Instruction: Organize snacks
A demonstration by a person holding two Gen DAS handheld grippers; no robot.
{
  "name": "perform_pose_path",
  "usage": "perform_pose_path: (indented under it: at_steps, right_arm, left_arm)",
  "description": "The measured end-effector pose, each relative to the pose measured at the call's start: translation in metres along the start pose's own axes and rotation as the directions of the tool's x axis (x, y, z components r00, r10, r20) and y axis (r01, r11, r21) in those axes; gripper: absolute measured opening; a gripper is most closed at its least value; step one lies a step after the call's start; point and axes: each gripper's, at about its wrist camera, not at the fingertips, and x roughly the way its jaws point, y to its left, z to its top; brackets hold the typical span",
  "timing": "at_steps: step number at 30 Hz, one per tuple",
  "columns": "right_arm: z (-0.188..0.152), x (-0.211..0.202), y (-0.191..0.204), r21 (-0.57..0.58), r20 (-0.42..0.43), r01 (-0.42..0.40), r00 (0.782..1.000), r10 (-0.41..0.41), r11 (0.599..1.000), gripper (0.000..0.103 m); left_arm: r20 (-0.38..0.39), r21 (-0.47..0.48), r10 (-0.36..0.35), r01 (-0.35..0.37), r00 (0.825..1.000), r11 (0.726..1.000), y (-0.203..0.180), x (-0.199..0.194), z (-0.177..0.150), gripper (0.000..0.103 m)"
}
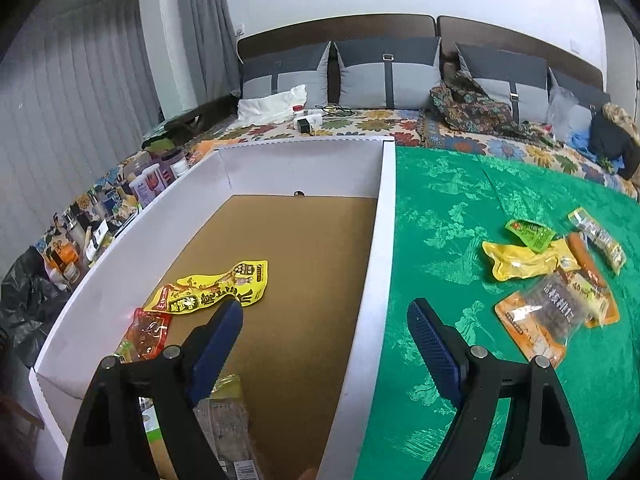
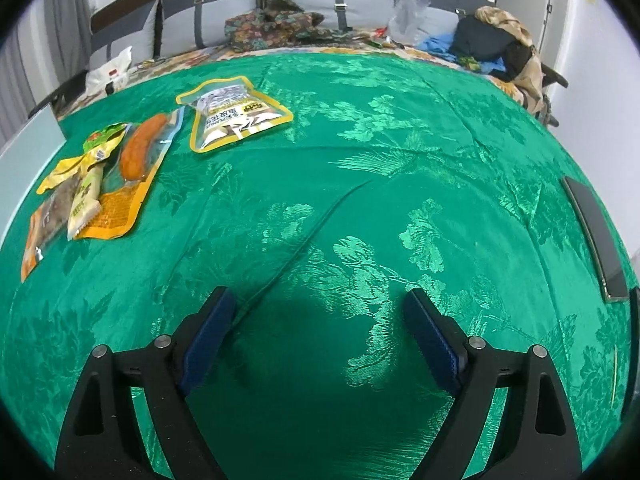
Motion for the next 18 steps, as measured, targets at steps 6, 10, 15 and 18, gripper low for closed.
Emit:
perform_pose_path:
  at_steps: [6, 10, 15, 18]
  right_arm:
    - [0.000, 0.000, 0.000, 0.000, 0.000, -0.001, 1.000, 0.001, 1.000, 0.090]
    - [0.000, 0.000, 0.000, 0.000, 0.000, -0.001, 1.000, 0.001, 1.000, 0.090]
    - [0.000, 0.000, 0.000, 0.001, 0.000, -0.001, 1.000, 0.001, 1.000, 0.090]
    - [0.000, 0.000, 0.000, 0.001, 0.000, -0.001, 1.000, 0.001, 1.000, 0.090]
  left_arm:
    - [-0.011, 0.053, 0.011, -0.010, 1.000, 0.999, -0.009, 0.003, -0.003, 0.088]
    - [-0.072, 0.068, -0.053, 0.058, 0.996, 0.996, -0.011, 0.009, -0.002, 0.094]
    - [-0.066, 0.029, -0.045, 0.047, 0.997, 0.998, -0.002, 0.000, 0.005, 0.096]
    - [0.122, 0.103, 0.052, -0.065, 0.991, 0.993, -0.020, -0.035, 0.010, 0.100]
